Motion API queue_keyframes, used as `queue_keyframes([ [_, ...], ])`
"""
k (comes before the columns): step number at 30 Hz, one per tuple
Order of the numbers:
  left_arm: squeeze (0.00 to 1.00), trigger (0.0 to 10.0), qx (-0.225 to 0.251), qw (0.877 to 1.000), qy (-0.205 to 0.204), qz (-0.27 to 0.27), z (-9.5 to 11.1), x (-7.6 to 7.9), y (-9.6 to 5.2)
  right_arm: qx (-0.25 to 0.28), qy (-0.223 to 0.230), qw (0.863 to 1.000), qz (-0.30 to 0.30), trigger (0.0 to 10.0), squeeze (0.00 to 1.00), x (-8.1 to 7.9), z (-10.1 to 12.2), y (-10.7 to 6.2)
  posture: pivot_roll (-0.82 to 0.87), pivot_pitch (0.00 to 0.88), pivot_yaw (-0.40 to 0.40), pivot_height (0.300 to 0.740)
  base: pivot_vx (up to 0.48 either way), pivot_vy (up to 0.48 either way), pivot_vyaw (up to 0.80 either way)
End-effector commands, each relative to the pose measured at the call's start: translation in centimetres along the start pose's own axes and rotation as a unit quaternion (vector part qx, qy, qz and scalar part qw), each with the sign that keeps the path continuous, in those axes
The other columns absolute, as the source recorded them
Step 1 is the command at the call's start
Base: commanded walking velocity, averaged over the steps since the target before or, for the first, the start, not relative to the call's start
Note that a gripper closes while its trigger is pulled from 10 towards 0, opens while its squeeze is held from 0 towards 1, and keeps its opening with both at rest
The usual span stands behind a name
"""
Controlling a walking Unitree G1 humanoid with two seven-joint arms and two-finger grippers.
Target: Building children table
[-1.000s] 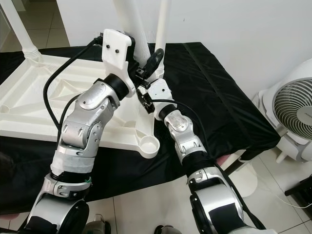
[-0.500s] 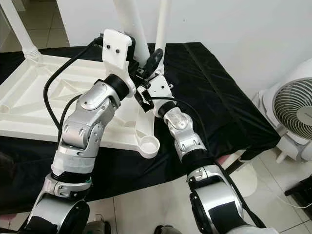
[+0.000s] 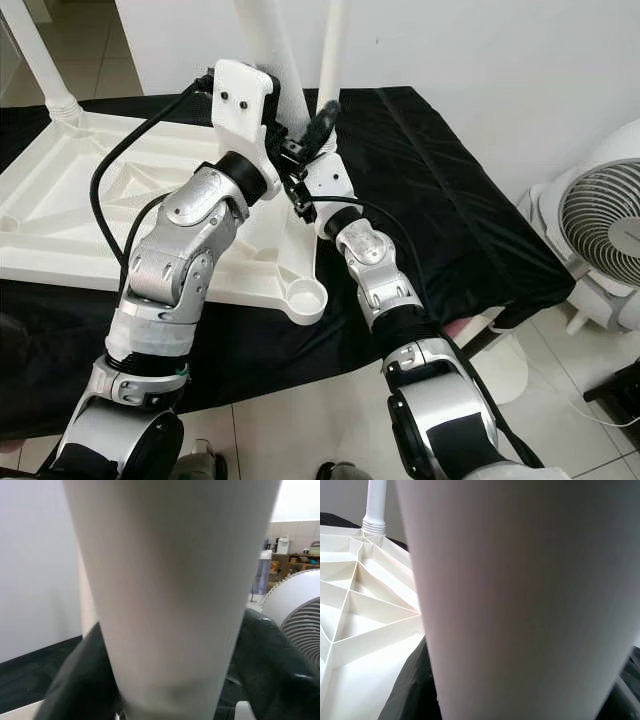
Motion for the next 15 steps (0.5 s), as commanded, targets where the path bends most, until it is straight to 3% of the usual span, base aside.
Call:
queue_keyframes([
  [1, 1.00, 10.0, 0.009, 1.000, -0.014, 0.016, 0.6, -0.2, 0.0, 0.001, 0.005, 1.000, -0.014, 0.0, 0.00, 0.3, 0.0, 0.0, 0.12, 0.046, -0.045, 0.740, 0.000, 0.000, 0.00],
  [6, 1.00, 10.0, 0.010, 1.000, -0.017, 0.016, 0.7, -0.2, 0.0, 0.000, 0.006, 1.000, -0.017, 0.0, 0.00, 0.4, 0.0, 0.0, 0.12, 0.045, -0.047, 0.740, 0.000, 0.000, 0.00],
  [7, 1.00, 10.0, 0.011, 1.000, -0.018, 0.016, 0.7, -0.3, -0.1, -0.003, 0.011, 1.000, -0.023, 0.7, 0.00, 0.5, -0.1, 0.1, 0.12, 0.045, -0.047, 0.740, 0.000, 0.000, 0.00],
  [9, 1.00, 10.0, 0.011, 1.000, -0.018, 0.016, 0.7, -0.3, -0.1, -0.003, 0.011, 1.000, -0.023, 0.7, 0.00, 0.5, -0.1, 0.1, 0.12, 0.045, -0.047, 0.740, 0.000, 0.000, 0.00],
  [10, 1.00, 10.0, 0.010, 1.000, -0.016, 0.021, 0.8, -0.4, -0.1, -0.005, 0.013, 0.999, -0.031, 10.0, 0.00, 0.8, -0.1, 0.1, 0.12, 0.042, -0.050, 0.740, 0.000, 0.000, 0.00],
  [11, 1.00, 10.0, 0.010, 1.000, -0.016, 0.021, 0.8, -0.4, -0.1, -0.005, 0.013, 0.999, -0.031, 10.0, 0.00, 0.8, -0.1, 0.1, 0.12, 0.042, -0.050, 0.740, 0.000, 0.000, 0.00],
  [12, 0.00, 10.0, 0.011, 0.999, -0.022, 0.026, 0.8, -0.8, -0.1, -0.005, 0.021, 0.999, -0.041, 10.0, 0.00, 1.1, -0.1, 0.1, 0.12, 0.039, -0.050, 0.740, 0.000, 0.000, 0.00],
  [15, 0.00, 10.0, 0.009, 0.999, -0.037, 0.038, 0.8, -1.3, -0.2, -0.002, 0.034, 0.998, -0.056, 10.0, 0.00, 1.6, 0.0, 0.2, 0.12, 0.036, -0.052, 0.740, 0.000, 0.000, 0.00],
])
Point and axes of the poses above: a point about 5 cm out from each wrist's last joint towards the gripper, its own y axis pointing out of the wrist towards the gripper, its own z axis along the axis of the wrist's last joint, x = y × z, the point moved 4 cm from there along y, pointing out of the wrist towards the gripper, and after that the axes turned 9 degrees about y, right-handed, at the moved point
